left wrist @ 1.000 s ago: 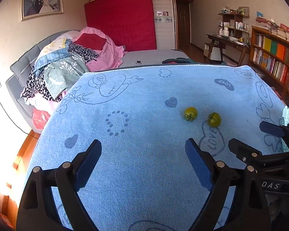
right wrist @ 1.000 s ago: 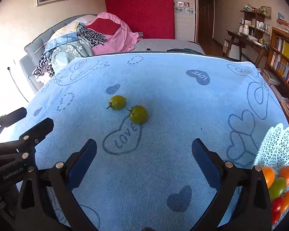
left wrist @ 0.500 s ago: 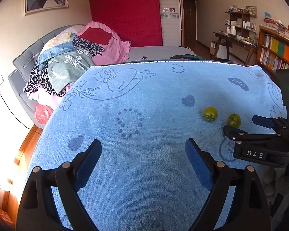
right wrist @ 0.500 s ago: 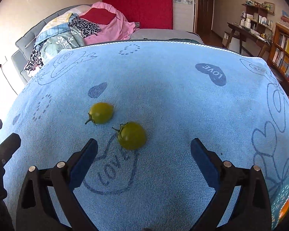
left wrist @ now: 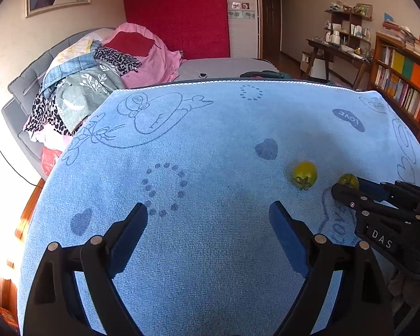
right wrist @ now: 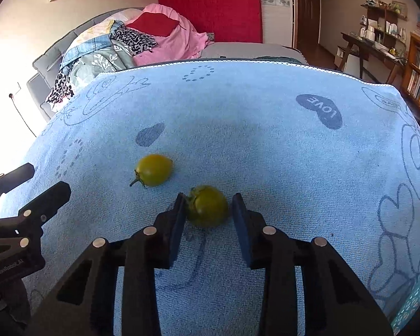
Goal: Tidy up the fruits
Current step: 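Grasp a green tomato with the right tool while the left tool grasps the other, then carry both green tomatoes over the lattice basket with both tools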
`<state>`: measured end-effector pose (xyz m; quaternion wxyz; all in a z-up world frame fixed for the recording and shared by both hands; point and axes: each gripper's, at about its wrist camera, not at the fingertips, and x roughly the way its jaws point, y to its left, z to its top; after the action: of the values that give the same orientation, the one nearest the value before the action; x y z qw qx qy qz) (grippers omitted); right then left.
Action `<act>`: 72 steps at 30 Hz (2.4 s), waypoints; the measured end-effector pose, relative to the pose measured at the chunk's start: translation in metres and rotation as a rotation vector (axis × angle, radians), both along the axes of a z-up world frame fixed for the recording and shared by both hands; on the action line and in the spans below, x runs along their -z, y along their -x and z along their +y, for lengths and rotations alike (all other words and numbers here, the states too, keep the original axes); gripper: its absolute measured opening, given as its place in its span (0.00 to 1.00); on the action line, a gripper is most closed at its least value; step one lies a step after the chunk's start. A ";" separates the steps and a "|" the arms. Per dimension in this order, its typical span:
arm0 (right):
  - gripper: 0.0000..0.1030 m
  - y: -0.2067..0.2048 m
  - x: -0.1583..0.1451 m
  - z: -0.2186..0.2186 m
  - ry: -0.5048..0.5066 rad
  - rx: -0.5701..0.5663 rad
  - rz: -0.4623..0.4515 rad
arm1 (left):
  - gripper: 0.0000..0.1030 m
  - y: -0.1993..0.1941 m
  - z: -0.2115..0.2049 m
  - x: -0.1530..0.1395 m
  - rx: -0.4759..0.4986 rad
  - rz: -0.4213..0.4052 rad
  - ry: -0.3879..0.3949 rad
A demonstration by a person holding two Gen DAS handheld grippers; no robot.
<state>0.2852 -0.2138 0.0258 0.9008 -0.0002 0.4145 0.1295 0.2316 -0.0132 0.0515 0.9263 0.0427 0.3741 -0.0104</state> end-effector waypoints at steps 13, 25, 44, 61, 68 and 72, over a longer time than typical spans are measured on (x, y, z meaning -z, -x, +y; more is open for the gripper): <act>0.29 0.028 -0.002 -0.034 -0.014 0.098 -0.005 | 0.85 -0.022 -0.042 0.006 0.113 0.008 0.042; 0.29 0.032 0.001 -0.040 -0.051 0.102 -0.009 | 0.57 -0.049 -0.068 0.020 0.206 0.088 0.080; 0.29 0.034 0.000 -0.041 -0.068 0.106 -0.012 | 0.27 -0.030 -0.063 0.019 0.216 0.066 0.095; 0.29 0.091 -0.038 -0.038 -0.111 0.086 -0.076 | 0.28 0.037 -0.039 -0.007 0.130 -0.017 0.076; 0.29 0.126 -0.061 -0.047 -0.131 0.090 -0.120 | 0.28 0.064 -0.043 -0.024 0.129 -0.060 0.072; 0.29 0.146 -0.074 -0.054 -0.141 0.099 -0.149 | 0.28 0.080 -0.046 -0.033 0.135 -0.076 0.076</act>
<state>0.1393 -0.2674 0.0996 0.9322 0.0738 0.3358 0.1133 0.1521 -0.0590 0.0843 0.9380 0.0328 0.3344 -0.0853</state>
